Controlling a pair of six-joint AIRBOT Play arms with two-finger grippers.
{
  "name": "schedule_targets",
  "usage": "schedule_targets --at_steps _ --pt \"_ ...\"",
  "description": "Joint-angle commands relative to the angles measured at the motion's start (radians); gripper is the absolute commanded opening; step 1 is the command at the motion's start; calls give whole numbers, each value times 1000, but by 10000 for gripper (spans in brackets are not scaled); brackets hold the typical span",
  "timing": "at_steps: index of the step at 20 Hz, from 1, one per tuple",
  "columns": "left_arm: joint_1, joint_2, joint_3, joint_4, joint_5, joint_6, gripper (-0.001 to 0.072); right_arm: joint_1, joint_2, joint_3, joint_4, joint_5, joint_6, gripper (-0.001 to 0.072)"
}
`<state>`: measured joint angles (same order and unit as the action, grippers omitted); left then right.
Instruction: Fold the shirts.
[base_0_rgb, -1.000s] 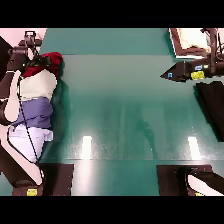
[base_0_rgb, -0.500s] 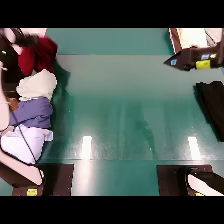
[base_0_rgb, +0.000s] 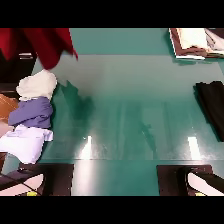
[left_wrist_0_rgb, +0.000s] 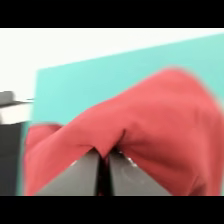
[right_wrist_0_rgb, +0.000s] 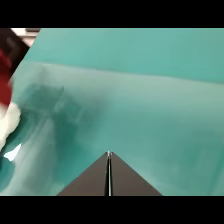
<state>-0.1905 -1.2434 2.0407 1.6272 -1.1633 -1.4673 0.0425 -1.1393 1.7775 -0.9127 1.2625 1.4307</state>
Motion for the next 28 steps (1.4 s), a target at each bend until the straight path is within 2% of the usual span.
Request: schedule_targets --at_steps 1,5,7,9,10,14,17,19,24,28 --pt "-193 47 -117 -93 -117 19 26 -50 0 51 -3 56 1 17" --pt "-401 47 -450 -232 6 19 40 -56 0 52 -3 129 0 17" --pt "-455 47 -609 -364 127 15 515 -56 0 52 -3 159 0 17" --pt "-464 48 -706 -431 218 16 531 -56 0 52 -3 172 0 17" --pt "-445 48 -712 -407 223 14 531 -56 1 52 -4 174 0 17" --pt "-212 39 -719 -374 217 -29 531 -56 0 52 -3 174 0 17" --pt "-46 -51 -733 -388 158 -29 531 -43 0 51 -4 174 1 17" --pt "14 -143 -733 -393 161 -28 531 -37 -1 51 -3 174 0 17" --pt "31 -357 -733 -462 209 -21 531 -38 -2 50 -4 174 1 17" --pt "30 -435 -733 -584 259 35 530 -38 -1 29 -4 172 1 17"
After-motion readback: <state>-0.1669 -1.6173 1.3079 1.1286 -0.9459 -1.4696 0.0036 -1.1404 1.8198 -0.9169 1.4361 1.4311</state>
